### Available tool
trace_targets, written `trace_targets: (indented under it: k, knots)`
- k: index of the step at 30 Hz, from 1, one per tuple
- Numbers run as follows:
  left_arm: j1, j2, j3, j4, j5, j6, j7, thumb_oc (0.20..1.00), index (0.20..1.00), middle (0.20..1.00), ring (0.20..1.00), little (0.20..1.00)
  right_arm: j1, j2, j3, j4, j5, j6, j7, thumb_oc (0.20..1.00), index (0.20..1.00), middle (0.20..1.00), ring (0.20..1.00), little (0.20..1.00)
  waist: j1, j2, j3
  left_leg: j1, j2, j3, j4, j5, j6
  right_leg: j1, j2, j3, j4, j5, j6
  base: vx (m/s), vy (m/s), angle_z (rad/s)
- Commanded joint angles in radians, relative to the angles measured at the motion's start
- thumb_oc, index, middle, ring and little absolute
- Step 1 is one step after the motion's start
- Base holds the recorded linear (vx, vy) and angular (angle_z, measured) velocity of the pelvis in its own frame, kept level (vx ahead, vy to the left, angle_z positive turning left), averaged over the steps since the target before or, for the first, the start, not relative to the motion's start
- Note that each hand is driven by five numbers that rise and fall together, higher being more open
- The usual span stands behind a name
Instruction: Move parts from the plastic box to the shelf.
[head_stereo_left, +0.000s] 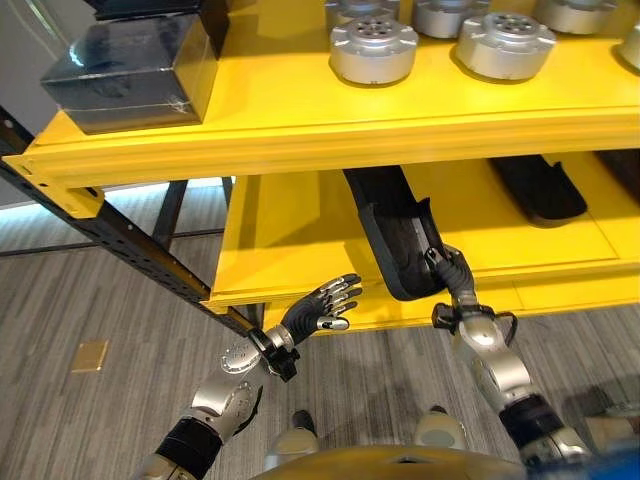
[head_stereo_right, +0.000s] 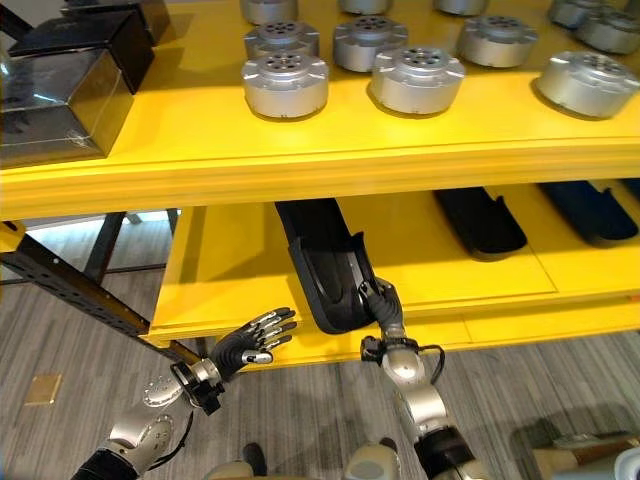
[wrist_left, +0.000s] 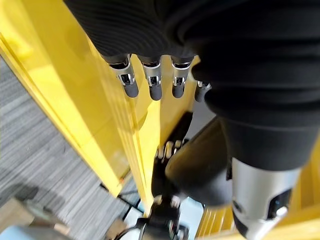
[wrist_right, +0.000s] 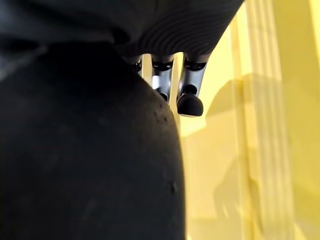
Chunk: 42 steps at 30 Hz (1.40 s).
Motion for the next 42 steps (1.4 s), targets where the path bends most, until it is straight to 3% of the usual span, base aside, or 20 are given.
trace_targets:
  k: [1, 6, 11, 20, 28, 32, 42]
  knots:
    - [0.003, -0.020, 0.010, -0.060, -0.024, -0.047, 0.007, 1.000, 1.000, 1.000, 1.000, 1.000, -0.077, -0.020, -0.030, -0.083, 0.009, -0.051, -0.014, 0.200, 0.200, 0.200, 0.200, 0.200, 0.002, 0.006, -0.009, -0.010, 0.029, -0.115, 0.061, -0.010, 0.012, 0.020, 0.041, 0.019, -0.068, 0.086, -0.004, 0.03, -0.194, 0.52]
    - [0.017, -0.062, 0.017, -0.049, -0.036, -0.054, 0.001, 1.000, 1.000, 1.000, 1.000, 1.000, -0.125, -0.058, -0.040, -0.053, 0.005, 0.009, -0.028, 0.200, 0.200, 0.200, 0.200, 0.200, 0.035, 0.007, -0.028, -0.042, 0.097, -0.122, 0.046, 0.057, -0.049, 0.085, 0.070, -0.060, -0.096, 0.036, -0.041, 0.07, -0.147, 0.26]
    - [0.020, -0.077, 0.003, -0.024, -0.045, -0.068, -0.001, 1.000, 1.000, 1.000, 1.000, 1.000, -0.173, -0.087, -0.056, -0.019, 0.007, 0.052, -0.047, 0.200, 0.200, 0.200, 0.200, 0.200, 0.043, 0.008, -0.032, -0.050, 0.127, -0.122, 0.051, 0.074, -0.071, 0.107, 0.089, -0.079, -0.097, 0.010, -0.069, 0.07, -0.083, -0.04]
    - [0.009, -0.087, -0.009, 0.000, -0.059, -0.071, 0.027, 1.000, 1.000, 1.000, 1.000, 1.000, -0.219, -0.089, -0.056, 0.026, 0.012, 0.091, -0.073, 0.200, 0.200, 0.200, 0.200, 0.200, 0.043, 0.019, -0.026, -0.059, 0.141, -0.144, 0.096, 0.097, -0.080, 0.114, 0.121, -0.060, -0.093, -0.010, -0.102, 0.05, -0.090, 0.01]
    - [-0.002, -0.102, -0.025, 0.003, -0.065, -0.064, 0.054, 1.000, 1.000, 1.000, 1.000, 1.000, -0.253, -0.087, -0.052, 0.052, 0.019, 0.131, -0.089, 0.200, 0.200, 0.200, 0.200, 0.200, 0.042, 0.035, -0.021, -0.091, 0.154, -0.118, 0.152, 0.139, -0.086, 0.109, 0.144, -0.093, -0.073, -0.030, -0.132, 0.02, -0.049, 0.06]
    - [-0.006, -0.101, -0.046, 0.007, -0.073, -0.046, 0.066, 1.000, 1.000, 1.000, 1.000, 1.000, -0.313, -0.062, -0.061, 0.120, 0.123, 0.186, -0.144, 0.200, 0.200, 0.200, 0.200, 0.200, 0.051, 0.049, -0.010, -0.079, 0.143, -0.125, 0.105, 0.128, -0.082, 0.095, 0.135, -0.094, -0.050, -0.036, -0.128, 0.03, 0.027, 0.17]
    - [0.010, -0.068, -0.074, -0.006, -0.100, -0.011, 0.050, 1.000, 1.000, 1.000, 1.000, 1.000, -0.443, -0.060, -0.100, 0.293, 0.124, 0.231, -0.233, 0.200, 0.200, 0.200, 0.200, 0.200, 0.082, 0.061, -0.008, -0.057, 0.118, -0.132, 0.049, 0.103, -0.078, 0.116, 0.112, -0.108, -0.067, -0.024, -0.111, 0.05, 0.042, 0.10]
